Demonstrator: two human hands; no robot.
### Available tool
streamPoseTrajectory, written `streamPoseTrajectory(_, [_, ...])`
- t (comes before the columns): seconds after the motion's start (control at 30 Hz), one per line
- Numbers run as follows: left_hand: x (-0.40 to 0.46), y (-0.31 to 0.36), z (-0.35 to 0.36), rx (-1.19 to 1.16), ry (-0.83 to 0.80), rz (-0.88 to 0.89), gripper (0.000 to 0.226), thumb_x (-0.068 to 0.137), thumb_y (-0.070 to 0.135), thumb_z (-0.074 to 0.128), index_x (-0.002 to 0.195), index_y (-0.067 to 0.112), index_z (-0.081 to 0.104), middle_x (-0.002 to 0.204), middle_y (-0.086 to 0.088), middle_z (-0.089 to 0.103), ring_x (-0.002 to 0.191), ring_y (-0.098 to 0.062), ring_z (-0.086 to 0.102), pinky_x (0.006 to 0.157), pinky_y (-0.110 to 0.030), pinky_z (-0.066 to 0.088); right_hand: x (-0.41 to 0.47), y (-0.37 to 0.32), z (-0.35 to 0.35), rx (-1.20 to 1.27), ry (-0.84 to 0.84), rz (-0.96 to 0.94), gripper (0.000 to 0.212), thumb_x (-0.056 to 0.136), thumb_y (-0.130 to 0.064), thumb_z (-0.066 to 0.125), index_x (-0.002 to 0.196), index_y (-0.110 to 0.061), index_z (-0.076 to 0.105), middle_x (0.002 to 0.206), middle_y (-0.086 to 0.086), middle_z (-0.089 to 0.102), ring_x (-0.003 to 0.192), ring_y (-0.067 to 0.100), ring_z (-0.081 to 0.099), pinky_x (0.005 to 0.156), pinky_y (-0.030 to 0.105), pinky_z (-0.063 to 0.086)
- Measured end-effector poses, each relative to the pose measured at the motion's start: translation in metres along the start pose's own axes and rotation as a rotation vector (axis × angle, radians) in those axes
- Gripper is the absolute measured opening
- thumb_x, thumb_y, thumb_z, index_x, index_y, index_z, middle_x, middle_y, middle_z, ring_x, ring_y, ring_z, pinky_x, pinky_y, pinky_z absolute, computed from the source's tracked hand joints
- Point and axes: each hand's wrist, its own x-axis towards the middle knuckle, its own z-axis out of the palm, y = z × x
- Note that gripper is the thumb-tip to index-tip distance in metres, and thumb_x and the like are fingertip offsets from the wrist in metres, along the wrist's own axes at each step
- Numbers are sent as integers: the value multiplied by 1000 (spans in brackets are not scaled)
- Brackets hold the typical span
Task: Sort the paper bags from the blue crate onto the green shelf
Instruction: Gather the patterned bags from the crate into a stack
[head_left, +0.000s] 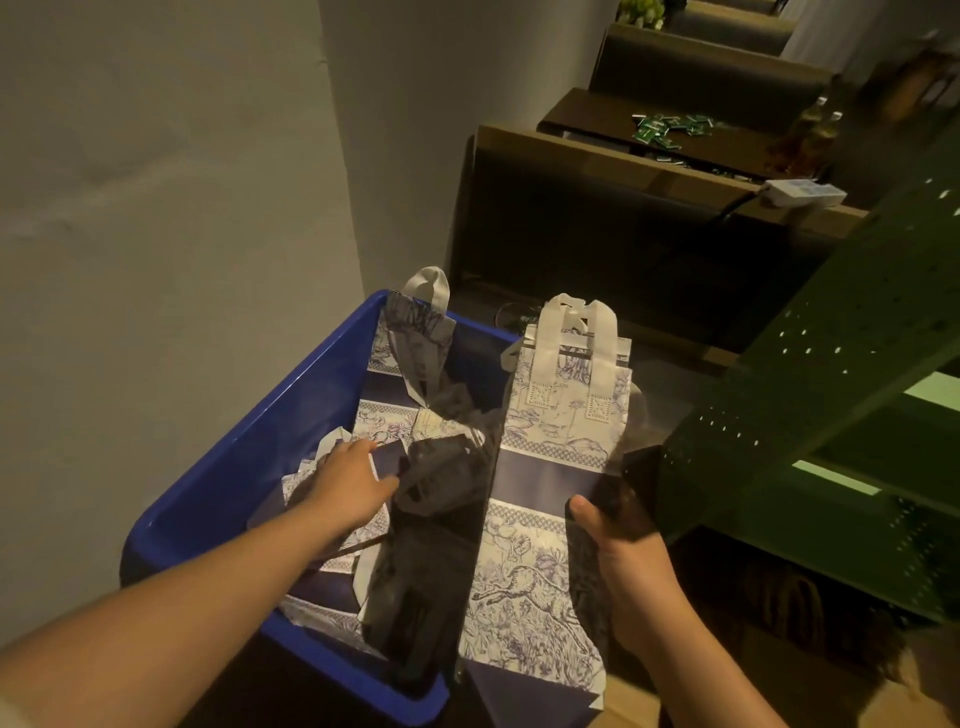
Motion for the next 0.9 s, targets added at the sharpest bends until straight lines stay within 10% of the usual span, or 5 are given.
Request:
streamPoseTrajectory(0.2, [21,-34,18,436,-157,61,116,77,73,68,165,22,11,172,-4,16,158,-30,15,127,-49,15,-1,2,-6,13,42,11,25,94,-13,68,116,-25,65,112,6,74,107,30,68,99,53,52])
streamPoseTrajectory(0.33, [28,-30,14,486,-180,60,124,74,65,79,165,23,6,169,-6,20,154,-33,21,123,-49,27,-4,2,-10,-1,33,11,23,99,-11,61,118,-22,66,107,3,77,102,28,72,84,39,55])
streamPoseTrajectory(0.5, [25,-28,13,510,-208,37,125,74,61,83,165,23,5,167,-6,18,154,-34,18,116,-49,35,-9,7,-12,-55,43,46,13,99,-17,62,109,-17,70,102,7,79,101,31,73,99,57,51])
streamPoseTrajectory(0.9, [16,1,-12,319,-86,153,35,95,41,67,121,19,58,115,-5,67,96,-22,61,83,-38,55,-8,20,-9,-45,72,101,51,72,-49,79,110,-19,65,108,13,75,103,37,70,97,63,51])
